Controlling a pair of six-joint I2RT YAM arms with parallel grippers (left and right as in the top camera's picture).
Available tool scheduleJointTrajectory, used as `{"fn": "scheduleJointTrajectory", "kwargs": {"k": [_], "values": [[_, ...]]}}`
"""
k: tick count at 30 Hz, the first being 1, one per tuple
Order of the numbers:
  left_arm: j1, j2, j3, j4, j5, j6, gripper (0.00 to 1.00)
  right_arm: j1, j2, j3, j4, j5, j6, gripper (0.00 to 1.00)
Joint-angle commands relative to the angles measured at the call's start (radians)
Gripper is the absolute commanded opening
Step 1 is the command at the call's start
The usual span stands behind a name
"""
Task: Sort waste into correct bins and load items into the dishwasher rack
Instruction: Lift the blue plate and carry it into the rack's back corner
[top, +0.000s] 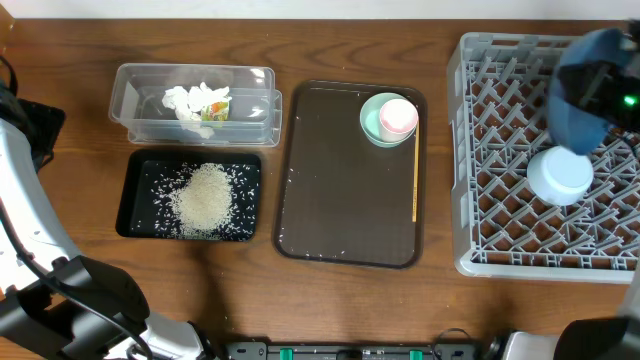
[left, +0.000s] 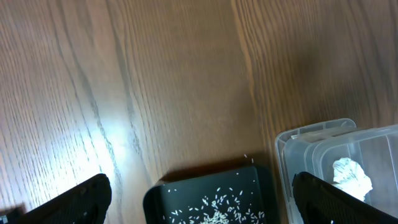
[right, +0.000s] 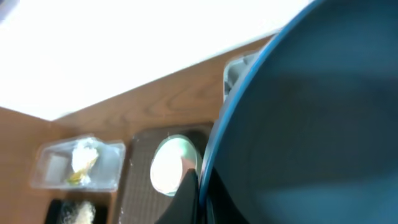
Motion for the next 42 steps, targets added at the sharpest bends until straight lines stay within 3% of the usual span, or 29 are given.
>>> {"fn": "scheduleJointTrajectory", "kwargs": {"k": [1, 8, 11, 22, 31, 42], "values": [[0.004, 0.005, 0.002, -0.003, -0.006, 0.003, 0.95, -0.09, -0.001, -0.113, 0.166, -0.34, -0.006, 0.01], [0.003, 0.005, 0.002, -0.003, -0.005, 0.002, 0.95, -0.203, 0.001, -0.347, 0.747, -0.401, 0.266, 0.01], [0.004, 0.005, 0.002, -0.003, -0.006, 0.002, 0.95, -0.211, 0.005, -0.384, 0.908, -0.4, 0.316, 0.01], [0.004, 0.005, 0.002, -0.003, -0.006, 0.003, 0.95, -0.171, 0.174, -0.387, 1.161, -0.407, 0.349, 0.01], [0.004, 0.005, 0.002, -0.003, -0.006, 0.003, 0.95, -0.173, 0.418, -0.363, 1.647, -0.488, 0.658, 0.01], [0.004, 0.005, 0.002, -0.003, -0.006, 0.003, 0.95, -0.217, 0.46, -0.357, 1.685, -0.531, 0.659, 0.01]]}}
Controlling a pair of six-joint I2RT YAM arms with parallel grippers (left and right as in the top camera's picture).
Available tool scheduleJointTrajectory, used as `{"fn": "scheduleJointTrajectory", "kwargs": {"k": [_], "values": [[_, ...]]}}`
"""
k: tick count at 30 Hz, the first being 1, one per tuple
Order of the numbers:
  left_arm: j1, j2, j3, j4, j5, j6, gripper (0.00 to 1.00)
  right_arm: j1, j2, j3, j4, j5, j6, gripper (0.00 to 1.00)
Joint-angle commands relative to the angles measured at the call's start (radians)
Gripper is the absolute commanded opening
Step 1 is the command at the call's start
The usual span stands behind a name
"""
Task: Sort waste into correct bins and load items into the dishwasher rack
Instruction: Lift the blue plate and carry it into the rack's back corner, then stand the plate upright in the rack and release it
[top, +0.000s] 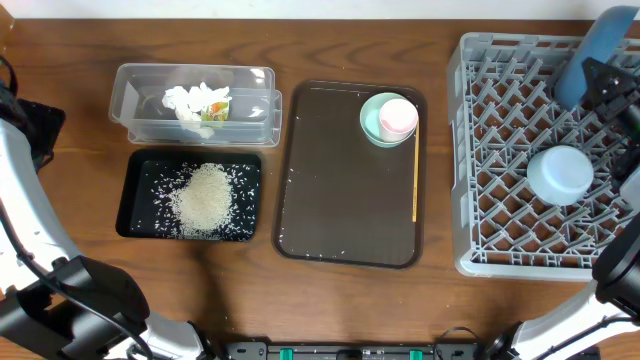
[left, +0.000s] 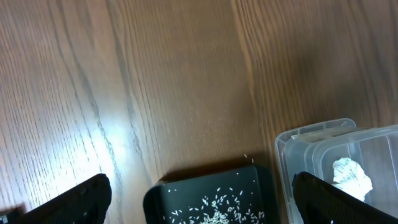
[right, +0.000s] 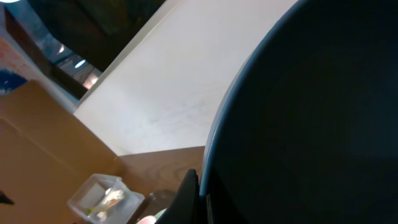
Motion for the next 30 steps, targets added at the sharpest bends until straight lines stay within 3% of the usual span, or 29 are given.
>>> {"fn": "scheduleJointTrajectory", "kwargs": {"k": [1, 13, 26, 30], "values": [[0.004, 0.005, 0.002, -0.003, -0.006, 0.002, 0.95, -0.036, 0.02, 0.013, -0.005, -0.04, 0.03, 0.01], [0.004, 0.005, 0.002, -0.003, -0.006, 0.003, 0.95, -0.137, 0.017, 0.014, -0.095, -0.066, 0.033, 0.07], [0.004, 0.005, 0.002, -0.003, -0.006, 0.002, 0.95, -0.192, 0.017, 0.019, -0.111, -0.055, 0.045, 0.36], [0.004, 0.005, 0.002, -0.003, -0.006, 0.002, 0.95, -0.211, 0.017, 0.019, -0.137, -0.052, 0.045, 0.33]]}}
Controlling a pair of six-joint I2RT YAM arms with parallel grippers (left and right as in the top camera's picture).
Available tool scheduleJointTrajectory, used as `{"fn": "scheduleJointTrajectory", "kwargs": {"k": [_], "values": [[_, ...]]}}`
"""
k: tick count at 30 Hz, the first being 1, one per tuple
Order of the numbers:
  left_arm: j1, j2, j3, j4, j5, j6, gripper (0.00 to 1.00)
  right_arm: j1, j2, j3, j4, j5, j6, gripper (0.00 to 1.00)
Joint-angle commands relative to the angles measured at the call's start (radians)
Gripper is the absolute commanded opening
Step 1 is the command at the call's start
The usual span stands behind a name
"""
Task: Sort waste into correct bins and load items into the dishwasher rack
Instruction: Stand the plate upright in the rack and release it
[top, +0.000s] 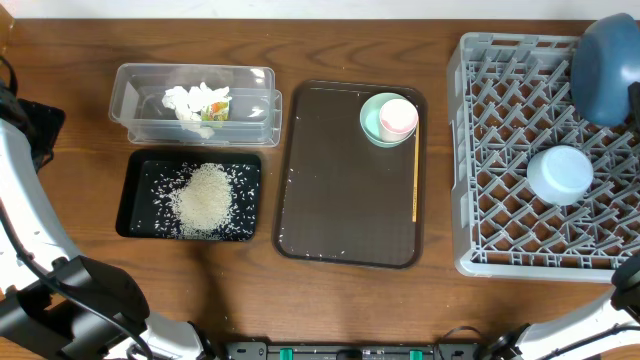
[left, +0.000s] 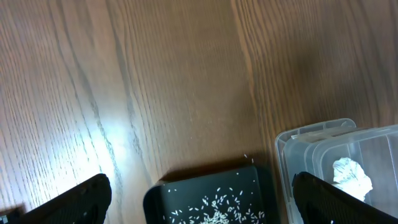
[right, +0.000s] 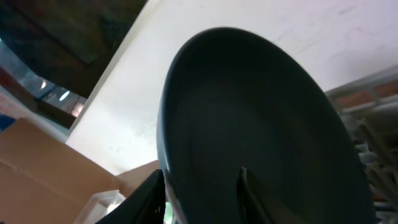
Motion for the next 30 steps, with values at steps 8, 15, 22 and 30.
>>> {"fn": "scheduleJointTrajectory", "kwargs": {"k": [8, 15, 22, 30], "values": [[0.004, 0.005, 0.002, -0.003, -0.006, 0.003, 0.95, -0.029, -0.013, 0.002, -0.009, 0.015, 0.003, 0.31], [0.004, 0.005, 0.002, -0.003, -0.006, 0.003, 0.95, -0.033, -0.139, 0.002, -0.063, 0.089, -0.006, 0.33], [0.004, 0.005, 0.002, -0.003, -0.006, 0.003, 0.95, -0.017, -0.31, 0.002, -0.404, 0.236, -0.219, 0.37], [0.004, 0.005, 0.002, -0.003, -0.006, 0.002, 0.95, 0.158, -0.446, 0.002, -0.826, 0.673, -0.568, 0.38]]}}
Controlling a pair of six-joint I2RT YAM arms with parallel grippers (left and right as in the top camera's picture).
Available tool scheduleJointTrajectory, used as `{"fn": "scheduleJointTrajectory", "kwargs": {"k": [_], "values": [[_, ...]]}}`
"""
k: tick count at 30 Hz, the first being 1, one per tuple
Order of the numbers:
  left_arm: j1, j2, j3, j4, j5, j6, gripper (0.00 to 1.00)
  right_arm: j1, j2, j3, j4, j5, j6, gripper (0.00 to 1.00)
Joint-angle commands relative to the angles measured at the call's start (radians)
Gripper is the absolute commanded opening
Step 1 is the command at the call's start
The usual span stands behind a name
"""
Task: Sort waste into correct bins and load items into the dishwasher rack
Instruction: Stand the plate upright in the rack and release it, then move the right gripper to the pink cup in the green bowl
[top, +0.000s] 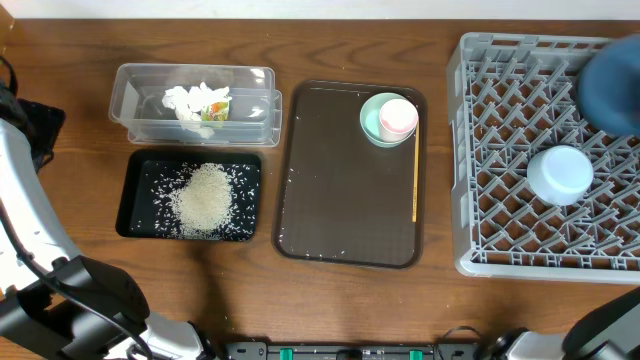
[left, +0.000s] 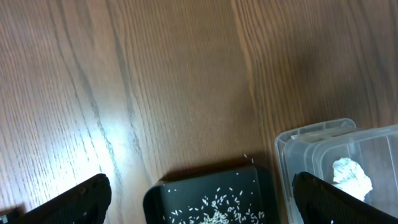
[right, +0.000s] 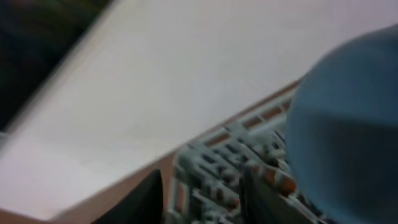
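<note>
A blue plate (top: 610, 85) rests in the far right part of the grey dishwasher rack (top: 500, 150), blurred in both views. It fills the right side of the right wrist view (right: 348, 124). My right gripper (right: 202, 199) is open and off to the plate's left, with rack bars showing between its fingers. A white bowl (top: 560, 172) sits upside down in the rack. On the brown tray (top: 340, 200) are a green bowl (top: 375, 125) with a pink cup (top: 398, 117) in it, and a chopstick (top: 415, 175). My left gripper (left: 202, 202) hangs open over the table's left side.
A clear bin (top: 195, 100) holds crumpled tissue and a wrapper. In front of it a black tray (top: 190, 195) holds rice. Both show at the bottom of the left wrist view, the black tray (left: 211, 199) and the bin (left: 336, 155). Bare wood lies beyond them.
The right gripper has drawn back from the blue plate, which now lies to its right instead of filling the space before the fingers. The plate stays in the rack. The left arm has not moved.
The right gripper first held the blue plate by its rim over the rack, near the white bowl. Then the plate was on edge at the rack's far right corner. Then the fingers stood apart with the plate in the rack. Now the gripper is clear of it.
</note>
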Motion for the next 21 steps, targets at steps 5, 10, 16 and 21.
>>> {"fn": "scheduleJointTrajectory", "kwargs": {"k": [5, 10, 16, 21], "values": [[0.004, 0.005, 0.002, -0.003, -0.006, 0.003, 0.95, 0.19, -0.03, 0.0, -0.113, 0.506, -0.203, 0.38], [0.004, 0.005, 0.002, -0.003, -0.006, 0.003, 0.95, 0.269, -0.03, 0.0, -0.128, 0.597, -0.217, 0.36], [0.004, 0.005, 0.002, -0.003, -0.006, 0.003, 0.95, 0.333, -0.038, 0.0, -0.162, 0.6, -0.216, 0.42], [0.004, 0.005, 0.002, -0.003, -0.005, 0.002, 0.95, 0.385, -0.052, 0.0, -0.18, 0.2, -0.216, 0.99]]}}
